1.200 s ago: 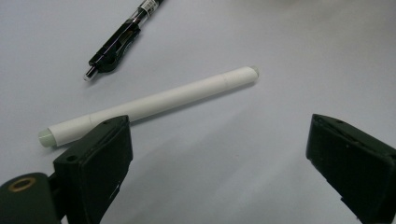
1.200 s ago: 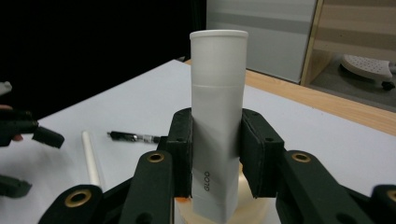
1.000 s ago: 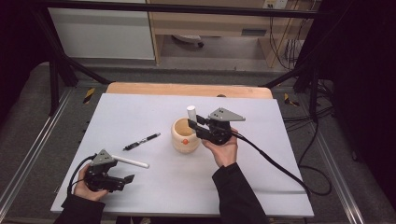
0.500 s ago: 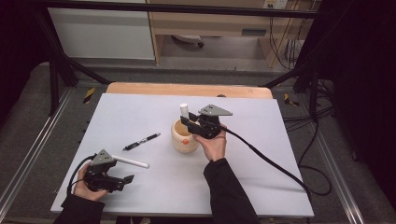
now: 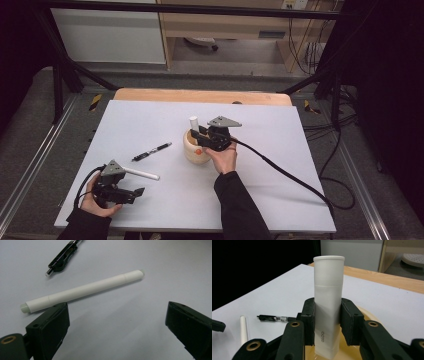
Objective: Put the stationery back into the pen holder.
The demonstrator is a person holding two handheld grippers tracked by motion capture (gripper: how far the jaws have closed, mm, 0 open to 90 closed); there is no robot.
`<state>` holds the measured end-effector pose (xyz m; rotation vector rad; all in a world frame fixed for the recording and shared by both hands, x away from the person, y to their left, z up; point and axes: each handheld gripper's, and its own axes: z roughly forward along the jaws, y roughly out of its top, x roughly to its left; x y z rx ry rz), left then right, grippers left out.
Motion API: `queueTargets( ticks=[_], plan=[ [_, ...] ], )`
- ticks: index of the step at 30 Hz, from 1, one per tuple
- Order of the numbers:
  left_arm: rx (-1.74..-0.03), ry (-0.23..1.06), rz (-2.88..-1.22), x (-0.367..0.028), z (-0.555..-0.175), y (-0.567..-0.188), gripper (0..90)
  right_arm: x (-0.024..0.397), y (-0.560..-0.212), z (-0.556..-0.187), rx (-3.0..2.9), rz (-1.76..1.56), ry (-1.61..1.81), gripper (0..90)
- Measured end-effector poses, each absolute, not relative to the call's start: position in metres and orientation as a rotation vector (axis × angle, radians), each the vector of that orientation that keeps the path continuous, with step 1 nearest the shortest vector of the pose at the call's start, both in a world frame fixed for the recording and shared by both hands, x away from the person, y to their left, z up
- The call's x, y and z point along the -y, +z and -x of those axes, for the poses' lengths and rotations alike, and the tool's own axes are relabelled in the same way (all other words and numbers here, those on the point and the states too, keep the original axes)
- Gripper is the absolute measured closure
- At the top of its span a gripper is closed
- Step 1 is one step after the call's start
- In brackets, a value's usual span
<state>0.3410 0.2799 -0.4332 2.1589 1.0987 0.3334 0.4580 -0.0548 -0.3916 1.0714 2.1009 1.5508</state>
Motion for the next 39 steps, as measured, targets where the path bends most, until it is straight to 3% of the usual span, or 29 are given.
queueTargets(
  ticks=[18,28,33,39],
  plan=[
    [-1.047,0.317,-2.119,-0.284,-0.338,-0.432,7.7,0.057,-0.405,-0.455,-2.135,-1.106,1.513,66.5],
    [-1.045,0.316,-2.125,-0.285,-0.338,-0.433,8.6,0.061,-0.393,-0.451,-2.117,-1.077,1.541,64.2],
    [-1.043,0.317,-2.12,-0.284,-0.338,-0.433,8.8,0.068,-0.378,-0.445,-2.112,-1.037,1.547,58.8],
    [-1.039,0.318,-2.12,-0.285,-0.337,-0.432,9.1,0.079,-0.363,-0.436,-2.159,-1.026,1.493,40.7]
  ],
)
